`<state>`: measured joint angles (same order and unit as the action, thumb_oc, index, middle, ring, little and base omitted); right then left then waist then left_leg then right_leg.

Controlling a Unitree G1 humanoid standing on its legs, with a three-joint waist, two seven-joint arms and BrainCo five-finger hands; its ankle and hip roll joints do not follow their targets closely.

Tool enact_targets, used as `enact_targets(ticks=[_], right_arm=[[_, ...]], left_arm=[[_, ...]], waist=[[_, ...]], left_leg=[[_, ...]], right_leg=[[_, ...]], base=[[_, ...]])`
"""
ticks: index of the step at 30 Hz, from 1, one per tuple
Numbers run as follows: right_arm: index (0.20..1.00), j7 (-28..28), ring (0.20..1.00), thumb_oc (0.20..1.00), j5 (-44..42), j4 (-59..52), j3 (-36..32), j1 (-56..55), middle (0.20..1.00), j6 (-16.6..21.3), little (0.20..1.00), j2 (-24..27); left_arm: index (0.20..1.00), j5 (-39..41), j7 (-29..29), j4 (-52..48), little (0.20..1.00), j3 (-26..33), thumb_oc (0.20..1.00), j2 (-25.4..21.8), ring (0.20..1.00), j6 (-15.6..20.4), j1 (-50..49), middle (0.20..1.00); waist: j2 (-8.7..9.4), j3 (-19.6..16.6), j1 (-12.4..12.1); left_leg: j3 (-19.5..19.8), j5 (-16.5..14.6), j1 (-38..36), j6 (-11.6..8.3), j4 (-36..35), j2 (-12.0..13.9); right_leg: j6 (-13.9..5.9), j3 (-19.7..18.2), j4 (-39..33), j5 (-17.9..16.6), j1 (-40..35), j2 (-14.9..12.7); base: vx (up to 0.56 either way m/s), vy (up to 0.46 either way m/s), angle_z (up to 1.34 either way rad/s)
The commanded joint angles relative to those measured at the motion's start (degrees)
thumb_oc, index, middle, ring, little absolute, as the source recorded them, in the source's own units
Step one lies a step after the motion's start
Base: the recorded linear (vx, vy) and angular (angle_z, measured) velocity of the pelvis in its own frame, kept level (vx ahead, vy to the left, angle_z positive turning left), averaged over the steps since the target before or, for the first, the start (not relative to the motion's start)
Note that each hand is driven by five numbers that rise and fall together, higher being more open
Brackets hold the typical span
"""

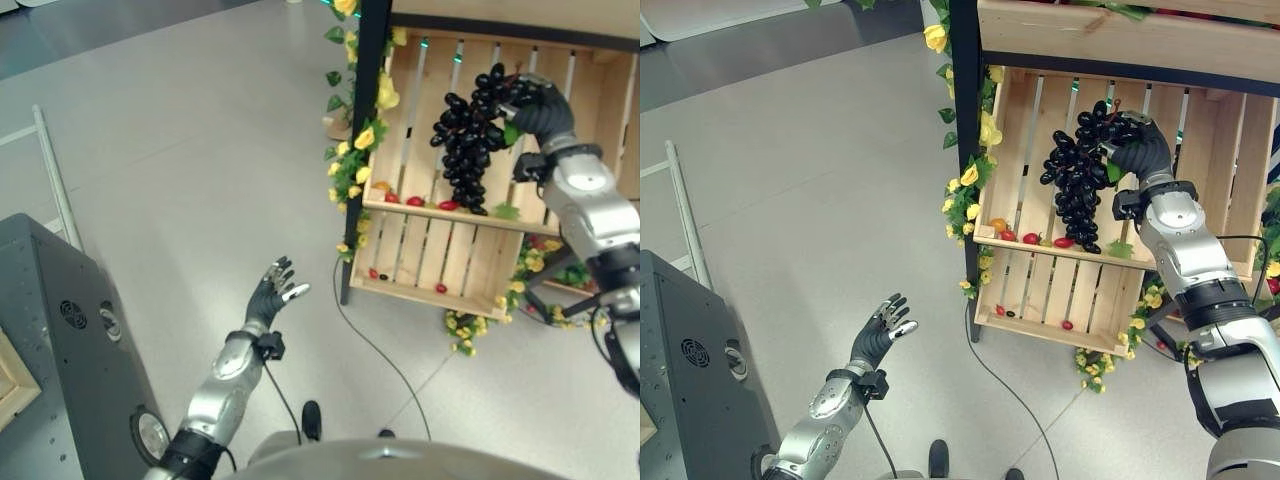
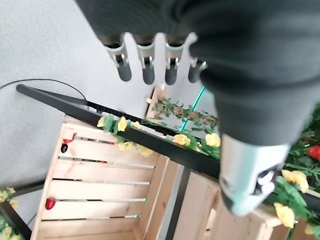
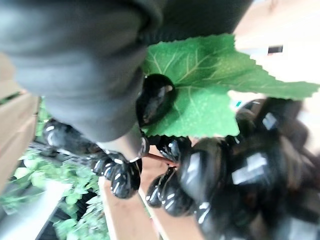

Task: Pick up the fruits from the basket on one side to the basket on the other side

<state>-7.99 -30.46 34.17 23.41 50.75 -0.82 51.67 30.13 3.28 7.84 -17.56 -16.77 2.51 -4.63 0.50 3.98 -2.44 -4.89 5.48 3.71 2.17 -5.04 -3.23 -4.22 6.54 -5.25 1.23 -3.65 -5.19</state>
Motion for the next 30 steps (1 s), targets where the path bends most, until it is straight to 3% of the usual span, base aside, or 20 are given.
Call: enact_targets(ticks=[1, 9, 12, 17, 19, 21, 22, 23, 24, 27, 29, 30], right_arm=[[1.000, 0.4, 1.000, 1.000, 16.4, 0.8, 7.6, 14.2, 1.000, -1.8, 1.000, 8.2], [1.000, 0.1, 1.000, 1.000, 32.0, -9.5, 6.2, 11.2, 1.000, -2.3, 1.000, 13.3], [1.000, 0.3, 1.000, 1.000, 28.3, -13.7, -1.1, 3.1, 1.000, -0.3, 1.000, 11.9], [1.000, 1.3, 1.000, 1.000, 24.2, -16.9, -6.8, -4.3, 1.000, 1.2, 1.000, 10.4], [1.000, 3.0, 1.000, 1.000, 13.5, -20.9, -11.4, -11.0, 1.000, 4.5, 1.000, 6.9], [1.000, 3.3, 1.000, 1.000, 10.8, -22.3, -13.4, -13.9, 1.000, 4.9, 1.000, 5.4], [1.000, 5.3, 1.000, 1.000, 5.1, -27.3, -18.1, -21.2, 1.000, 6.1, 1.000, 1.7], [1.000, 5.3, 1.000, 1.000, 5.2, -27.4, -18.3, -21.4, 1.000, 6.1, 1.000, 1.7], [1.000, 7.0, 1.000, 1.000, 2.4, -32.0, -22.0, -27.5, 1.000, 6.9, 1.000, -2.0], [1.000, 9.1, 1.000, 1.000, 0.6, -37.3, -25.9, -34.6, 1.000, 7.2, 1.000, -6.2], [1.000, 10.7, 1.000, 1.000, 2.5, -41.8, -28.9, -41.4, 1.000, 7.6, 1.000, -11.2], [1.000, 10.7, 1.000, 1.000, 2.6, -42.1, -29.1, -41.6, 1.000, 7.5, 1.000, -11.3]], left_arm=[[1.000, 0.1, -1.2, -4.3, 1.000, -0.7, 1.000, -3.0, 1.000, 2.5, 0.9, 1.000], [1.000, -1.3, -0.8, -4.9, 1.000, 1.1, 1.000, -2.1, 1.000, 2.9, 1.5, 1.000], [1.000, -1.4, -0.2, -4.2, 1.000, 1.5, 1.000, -1.1, 1.000, 3.5, 1.4, 1.000], [1.000, -1.6, -0.1, -4.1, 1.000, 1.7, 1.000, -0.8, 1.000, 3.8, 1.0, 1.000], [1.000, -1.2, -0.1, -3.8, 1.000, 2.0, 1.000, 0.2, 1.000, 3.9, 0.7, 1.000], [1.000, -1.1, -0.1, -3.7, 1.000, 2.0, 1.000, 0.4, 1.000, 3.7, 0.6, 1.000], [1.000, -0.7, -0.3, -3.9, 1.000, 2.2, 1.000, 0.8, 1.000, 3.6, 0.2, 1.000], [1.000, -0.7, -0.3, -3.9, 1.000, 2.1, 1.000, 0.8, 1.000, 3.6, 0.2, 1.000], [1.000, -0.5, -0.3, -3.6, 1.000, 3.2, 1.000, 1.2, 1.000, 3.4, -0.2, 1.000], [1.000, -0.4, -0.5, -3.3, 1.000, 4.4, 1.000, 1.4, 1.000, 3.3, -0.5, 1.000], [1.000, -0.7, -0.9, -3.0, 1.000, 6.1, 1.000, 2.0, 1.000, 3.3, -1.0, 1.000], [1.000, -0.7, -1.0, -3.0, 1.000, 6.1, 1.000, 1.9, 1.000, 3.3, -1.1, 1.000]], waist=[[3.76, -3.0, -1.5], [3.37, -3.1, -0.9], [2.86, -3.0, -0.8], [2.73, -2.9, -0.9], [2.26, -2.7, -0.4], [2.23, -2.8, -0.3], [2.13, -2.7, -0.2], [2.18, -2.7, -0.3], [1.67, -2.6, 0.1], [1.33, -2.5, 0.3], [0.69, -2.5, 0.7], [0.75, -2.5, 0.6]], left_leg=[[0.4, -5.8, -1.2, -3.04, 0.0, -0.9], [0.9, -6.1, -1.5, -3.05, 0.0, -0.9], [1.0, -6.0, -1.5, -3.15, 0.0, -0.9], [1.0, -5.9, -1.7, -3.37, 0.0, -0.8], [1.0, -5.7, -1.8, -3.51, 0.0, -0.6], [1.0, -5.7, -1.8, -3.56, 0.0, -0.6], [1.1, -5.6, -1.8, -3.62, 0.0, -0.5], [1.1, -5.6, -1.8, -3.63, 0.0, -0.5], [1.2, -5.3, -1.7, -3.68, 0.0, -0.4], [1.5, -5.1, -1.5, -3.81, 0.0, -0.4], [1.7, -4.9, -1.5, -3.96, 0.0, -0.3], [1.8, -4.9, -1.5, -3.97, 0.0, -0.3]], right_leg=[[-1.60, 0.7, 2.5, 2.5, 1.8, -0.9], [-1.63, 1.0, 2.5, 2.9, 1.4, -1.0], [-1.56, 1.1, 2.3, 3.0, 1.2, -1.0], [-1.45, 1.2, 1.8, 3.0, 0.8, -0.9], [-1.39, 1.0, 1.6, 2.9, 0.7, -0.8], [-1.35, 1.0, 1.5, 3.0, 0.6, -0.7], [-1.25, 1.1, 1.5, 3.1, 0.6, -0.6], [-1.25, 1.1, 1.5, 3.1, 0.6, -0.6], [-1.12, 1.1, 1.6, 3.2, 0.8, -0.5], [-0.96, 1.3, 1.8, 3.3, 1.0, -0.4], [-0.75, 1.4, 1.7, 3.5, 1.0, -0.2], [-0.74, 1.4, 1.7, 3.5, 1.0, -0.2]], base=[[0.01, -0.007, 0.05], [0.01, -0.004, 0.01], [0.00, 0.000, 0.00], [0.00, 0.000, 0.00], [0.00, 0.000, 0.00], [-0.01, -0.017, -0.01], [-0.02, -0.033, 0.00], [-0.04, -0.047, 0.03], [0.00, 0.000, 0.00], [-0.02, -0.020, 0.04], [-0.05, -0.042, 0.07], [-0.06, -0.046, 0.05]])
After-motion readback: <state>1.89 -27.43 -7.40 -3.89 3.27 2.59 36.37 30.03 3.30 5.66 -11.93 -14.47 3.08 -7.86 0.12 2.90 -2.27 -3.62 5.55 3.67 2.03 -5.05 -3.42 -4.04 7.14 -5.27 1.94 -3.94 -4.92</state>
